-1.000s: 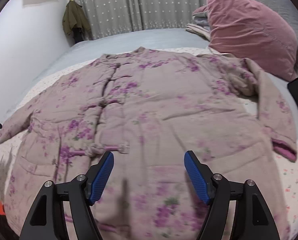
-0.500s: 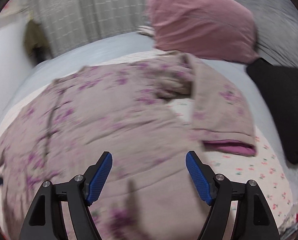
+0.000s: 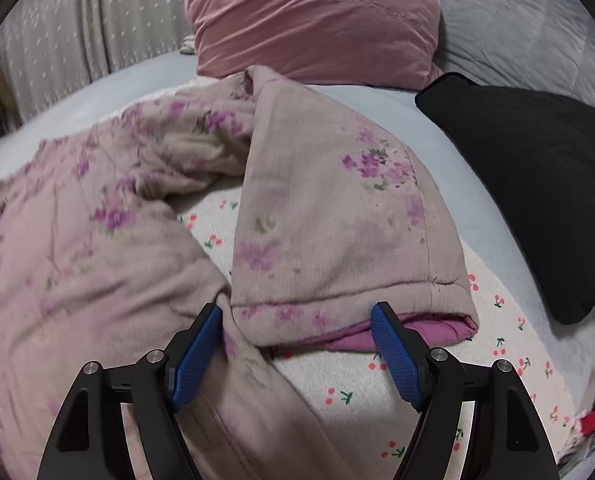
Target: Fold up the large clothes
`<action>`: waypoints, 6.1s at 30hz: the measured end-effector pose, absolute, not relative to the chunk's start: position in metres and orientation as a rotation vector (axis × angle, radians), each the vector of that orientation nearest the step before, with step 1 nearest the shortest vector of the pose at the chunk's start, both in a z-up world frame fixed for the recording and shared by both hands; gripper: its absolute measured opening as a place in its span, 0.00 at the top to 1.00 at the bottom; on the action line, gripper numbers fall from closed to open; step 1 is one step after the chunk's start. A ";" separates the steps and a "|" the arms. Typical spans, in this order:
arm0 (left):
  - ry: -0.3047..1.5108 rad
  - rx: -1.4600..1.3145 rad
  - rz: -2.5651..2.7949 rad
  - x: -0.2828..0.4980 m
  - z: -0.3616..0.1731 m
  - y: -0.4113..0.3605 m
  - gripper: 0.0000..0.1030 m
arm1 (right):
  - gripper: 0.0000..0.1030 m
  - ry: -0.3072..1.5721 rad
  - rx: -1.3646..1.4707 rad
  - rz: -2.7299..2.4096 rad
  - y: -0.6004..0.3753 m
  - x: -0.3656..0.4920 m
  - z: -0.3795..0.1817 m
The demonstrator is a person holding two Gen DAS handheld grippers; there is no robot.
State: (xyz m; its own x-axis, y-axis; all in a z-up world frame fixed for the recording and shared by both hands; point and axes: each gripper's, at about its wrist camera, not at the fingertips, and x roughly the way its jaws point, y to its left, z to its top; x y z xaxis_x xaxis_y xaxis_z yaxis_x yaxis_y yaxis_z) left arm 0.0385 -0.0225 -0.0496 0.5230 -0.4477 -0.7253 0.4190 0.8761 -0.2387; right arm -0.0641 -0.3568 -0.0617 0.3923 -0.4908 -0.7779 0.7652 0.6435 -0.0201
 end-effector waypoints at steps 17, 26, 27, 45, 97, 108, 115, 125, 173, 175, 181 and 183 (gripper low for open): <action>0.772 0.090 -0.531 0.040 -0.040 -0.038 0.04 | 0.94 0.898 0.258 -0.916 -0.405 -0.053 -0.049; 0.807 0.082 -0.518 0.051 -0.052 -0.039 0.04 | 0.96 0.769 -0.135 -1.228 -0.458 -0.045 0.031; 0.813 0.080 -0.517 0.052 -0.054 -0.039 0.04 | 0.96 0.752 -0.207 -1.273 -0.470 -0.040 0.044; 0.829 0.126 -0.521 0.055 -0.066 -0.047 0.04 | 0.20 0.810 0.377 -0.650 -0.489 -0.097 0.015; 0.745 0.148 -0.732 0.134 0.018 -0.219 0.19 | 0.89 0.597 0.469 -1.036 -0.642 -0.061 -0.005; 0.968 -0.022 -0.905 0.180 -0.099 -0.386 0.72 | 0.91 0.382 0.134 -1.009 -0.652 -0.080 0.051; 0.937 0.077 -0.915 0.168 -0.075 -0.390 0.62 | 0.91 0.429 0.267 -1.034 -0.671 -0.085 0.011; 0.909 -0.109 -1.002 0.172 -0.016 -0.307 0.28 | 0.90 0.183 0.167 -0.770 -0.580 -0.090 0.132; 0.692 -0.285 -0.458 0.237 0.005 -0.053 0.87 | 0.31 0.638 0.587 -0.212 -0.536 0.073 -0.006; 0.708 -0.270 -0.358 0.248 0.001 -0.041 0.87 | 0.31 0.645 0.611 -0.190 -0.537 0.085 -0.011; 0.856 -0.354 -0.350 0.289 -0.042 -0.032 0.87 | 0.34 0.746 0.712 -0.066 -0.516 0.145 -0.035; 0.847 -0.376 -0.393 0.290 -0.043 -0.034 0.87 | 0.87 0.788 0.651 -0.094 -0.504 0.165 -0.038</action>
State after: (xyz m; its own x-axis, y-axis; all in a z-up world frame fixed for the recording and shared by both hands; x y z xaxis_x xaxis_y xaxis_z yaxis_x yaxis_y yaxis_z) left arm 0.2898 -0.0344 -0.0426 0.6001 -0.4758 -0.6431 0.1835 0.8643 -0.4682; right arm 0.1647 -0.5038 -0.0382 0.7121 0.1563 -0.6844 0.3129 0.8020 0.5087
